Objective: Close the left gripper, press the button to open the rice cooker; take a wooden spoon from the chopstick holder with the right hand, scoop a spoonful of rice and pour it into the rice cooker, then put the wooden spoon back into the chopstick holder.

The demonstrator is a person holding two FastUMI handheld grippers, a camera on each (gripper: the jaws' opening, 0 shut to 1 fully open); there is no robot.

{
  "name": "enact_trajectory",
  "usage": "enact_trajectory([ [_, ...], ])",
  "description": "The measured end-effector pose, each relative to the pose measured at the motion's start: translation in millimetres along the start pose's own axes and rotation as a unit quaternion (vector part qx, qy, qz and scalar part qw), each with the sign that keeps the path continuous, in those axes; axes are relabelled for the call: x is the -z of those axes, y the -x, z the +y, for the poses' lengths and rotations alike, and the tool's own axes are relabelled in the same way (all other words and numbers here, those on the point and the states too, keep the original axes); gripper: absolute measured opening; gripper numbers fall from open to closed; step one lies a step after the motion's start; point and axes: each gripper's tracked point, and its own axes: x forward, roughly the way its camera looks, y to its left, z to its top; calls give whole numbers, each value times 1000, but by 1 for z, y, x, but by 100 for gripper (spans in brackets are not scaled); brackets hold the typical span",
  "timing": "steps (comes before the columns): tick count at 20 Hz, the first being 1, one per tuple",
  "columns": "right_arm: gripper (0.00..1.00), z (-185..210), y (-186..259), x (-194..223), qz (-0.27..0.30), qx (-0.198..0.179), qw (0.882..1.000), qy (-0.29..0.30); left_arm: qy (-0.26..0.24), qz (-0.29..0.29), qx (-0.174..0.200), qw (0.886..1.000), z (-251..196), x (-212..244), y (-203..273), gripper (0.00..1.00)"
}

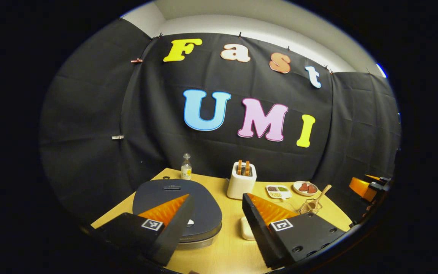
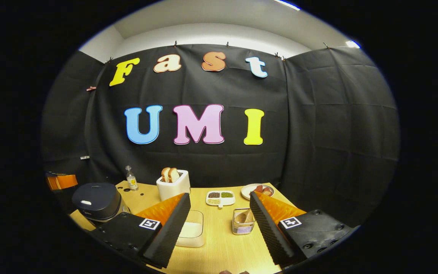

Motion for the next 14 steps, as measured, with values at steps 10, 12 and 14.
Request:
enact_trajectory([
  [10, 98, 13, -27, 12, 26, -55, 998, -5, 36, 83, 14, 996, 20, 27, -26, 24],
  [12, 98, 8, -32, 13, 27, -56, 998, -9, 42, 94, -1, 995, 32, 33, -31, 15],
  [14, 98, 2, -36, 15, 32, -55, 998, -16, 41, 101, -20, 994, 46, 39, -36, 7],
])
